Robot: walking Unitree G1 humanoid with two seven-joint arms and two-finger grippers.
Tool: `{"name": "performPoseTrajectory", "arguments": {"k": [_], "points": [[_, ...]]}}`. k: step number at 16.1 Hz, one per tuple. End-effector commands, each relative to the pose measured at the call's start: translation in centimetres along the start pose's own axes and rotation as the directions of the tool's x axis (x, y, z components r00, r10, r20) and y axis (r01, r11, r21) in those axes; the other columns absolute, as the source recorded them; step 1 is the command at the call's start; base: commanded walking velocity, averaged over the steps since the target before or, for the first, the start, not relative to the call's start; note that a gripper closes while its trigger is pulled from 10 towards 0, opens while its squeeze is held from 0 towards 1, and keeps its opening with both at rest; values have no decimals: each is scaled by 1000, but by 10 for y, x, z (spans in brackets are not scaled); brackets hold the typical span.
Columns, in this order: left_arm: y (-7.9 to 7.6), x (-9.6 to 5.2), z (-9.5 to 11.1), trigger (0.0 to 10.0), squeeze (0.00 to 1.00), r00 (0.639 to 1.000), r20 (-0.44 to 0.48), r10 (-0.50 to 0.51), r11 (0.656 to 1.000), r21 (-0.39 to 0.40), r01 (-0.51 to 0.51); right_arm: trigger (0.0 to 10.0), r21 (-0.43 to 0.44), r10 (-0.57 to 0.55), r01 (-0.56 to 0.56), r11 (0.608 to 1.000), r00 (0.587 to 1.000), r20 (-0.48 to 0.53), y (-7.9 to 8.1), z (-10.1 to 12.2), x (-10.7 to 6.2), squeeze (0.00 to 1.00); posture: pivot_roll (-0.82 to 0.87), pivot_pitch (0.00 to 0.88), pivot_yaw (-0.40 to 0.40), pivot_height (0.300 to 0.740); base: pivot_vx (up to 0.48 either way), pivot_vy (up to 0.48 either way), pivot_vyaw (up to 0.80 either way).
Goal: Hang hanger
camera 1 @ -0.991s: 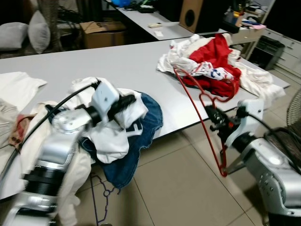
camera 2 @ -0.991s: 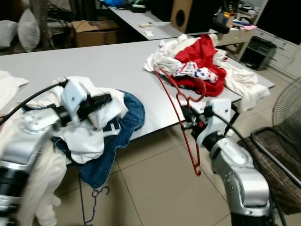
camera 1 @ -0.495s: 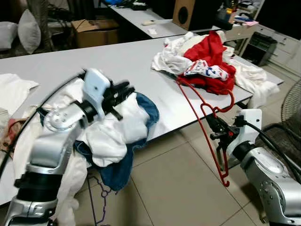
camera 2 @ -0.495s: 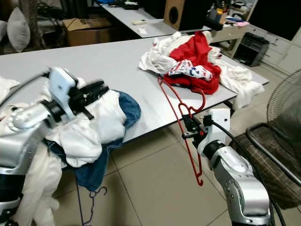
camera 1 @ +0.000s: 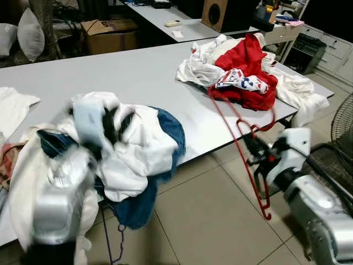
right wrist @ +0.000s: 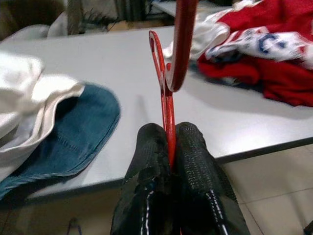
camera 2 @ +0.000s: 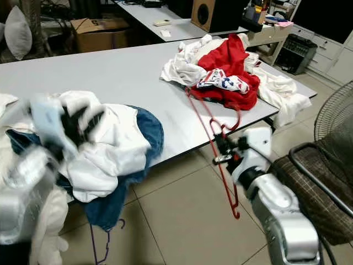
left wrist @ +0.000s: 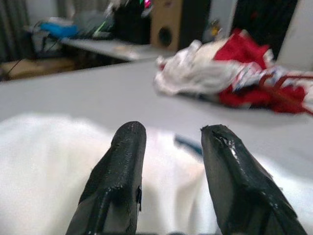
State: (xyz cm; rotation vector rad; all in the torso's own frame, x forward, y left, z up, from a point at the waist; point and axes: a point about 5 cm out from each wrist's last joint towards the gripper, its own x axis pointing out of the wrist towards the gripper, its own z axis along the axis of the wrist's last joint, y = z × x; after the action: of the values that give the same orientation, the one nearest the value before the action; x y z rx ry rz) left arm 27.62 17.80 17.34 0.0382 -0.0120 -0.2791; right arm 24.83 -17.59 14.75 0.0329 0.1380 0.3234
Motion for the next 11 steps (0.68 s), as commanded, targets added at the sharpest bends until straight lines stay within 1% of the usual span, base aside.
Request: {"name": "performPoseTrajectory", "arguments": {"k": [1,2,4,6,9,10,11], "points": [[-6,0,2,10000,486,1000,15,7,1000,18,-8,10000,-18,-15,15,1000,1000,19,-1,4,-1,0,-63,0,-83,740,0,-480,800],[-9,-3,-6,10000,490,999,5,43,999,4,-43,10000,-11,-25,26,1000,999,29,-1,4,1,0,-61,0,-87,740,0,-480,800],[-12,-4,-12,10000,490,998,-19,55,998,21,-55,10000,-21,-27,28,999,999,26,-3,4,1,0,-61,0,-90,740,0,-480,800],[-16,-1,-11,10000,486,999,-15,42,998,42,-41,10000,-35,-46,47,998,999,29,-9,4,-1,0,-61,0,-87,740,0,-480,800],[-20,3,-11,10000,486,999,-12,35,998,43,-35,10000,-43,-65,66,997,998,27,-15,5,-4,0,-69,0,-78,740,0,-394,800],[-23,3,-13,10000,431,1000,-11,27,999,29,-27,10000,-44,-72,74,996,997,33,-16,5,-6,0,-73,0,-72,740,0,0,419],[-24,4,-15,10000,337,999,-19,32,999,22,-32,10000,-37,-78,79,996,997,25,-17,4,-7,0,-76,0,-71,740,0,0,0]]}}
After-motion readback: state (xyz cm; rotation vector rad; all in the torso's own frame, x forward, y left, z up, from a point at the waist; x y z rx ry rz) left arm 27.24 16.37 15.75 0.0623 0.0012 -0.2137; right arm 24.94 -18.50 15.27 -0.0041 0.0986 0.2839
